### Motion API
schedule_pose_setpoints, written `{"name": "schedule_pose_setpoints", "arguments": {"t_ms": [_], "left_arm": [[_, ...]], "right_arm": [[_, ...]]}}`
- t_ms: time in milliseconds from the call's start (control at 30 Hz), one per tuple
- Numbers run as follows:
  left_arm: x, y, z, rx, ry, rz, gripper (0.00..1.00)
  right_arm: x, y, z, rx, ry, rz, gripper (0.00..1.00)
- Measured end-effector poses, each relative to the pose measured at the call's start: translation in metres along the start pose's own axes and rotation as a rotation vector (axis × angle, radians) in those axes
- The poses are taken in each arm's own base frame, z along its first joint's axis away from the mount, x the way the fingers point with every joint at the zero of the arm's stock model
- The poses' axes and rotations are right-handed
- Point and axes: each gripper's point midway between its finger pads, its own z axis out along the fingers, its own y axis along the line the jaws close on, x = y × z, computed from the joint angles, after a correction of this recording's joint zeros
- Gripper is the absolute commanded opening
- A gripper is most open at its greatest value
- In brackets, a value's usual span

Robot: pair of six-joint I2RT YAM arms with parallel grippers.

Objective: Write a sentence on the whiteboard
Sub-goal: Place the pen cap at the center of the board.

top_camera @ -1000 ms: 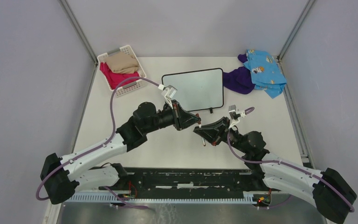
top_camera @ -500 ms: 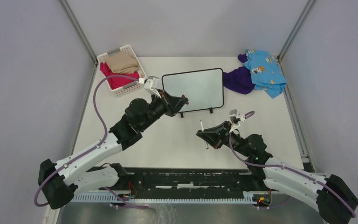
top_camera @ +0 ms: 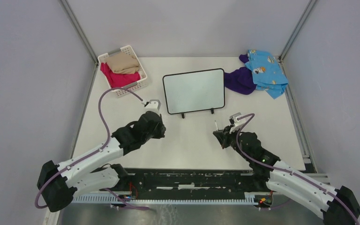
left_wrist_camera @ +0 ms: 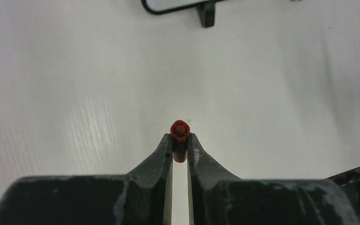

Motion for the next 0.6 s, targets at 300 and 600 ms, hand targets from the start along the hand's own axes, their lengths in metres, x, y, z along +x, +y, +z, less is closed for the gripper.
{"name": "schedule_pose_setpoints", "arguments": {"t_ms": [300,600], "left_arm": [[0.068,0.034,0.029,-0.165,0.243,0.079,0.02],[0.101,0.036,0.060,-0.215,0.377,0.093,0.02]], "right_arm": [[0.030,-0.010,0.003,0.036,0.110,-0.033,0.00],[0.030,-0.010,0.002,0.031,0.110,-0.042,0.00]]}}
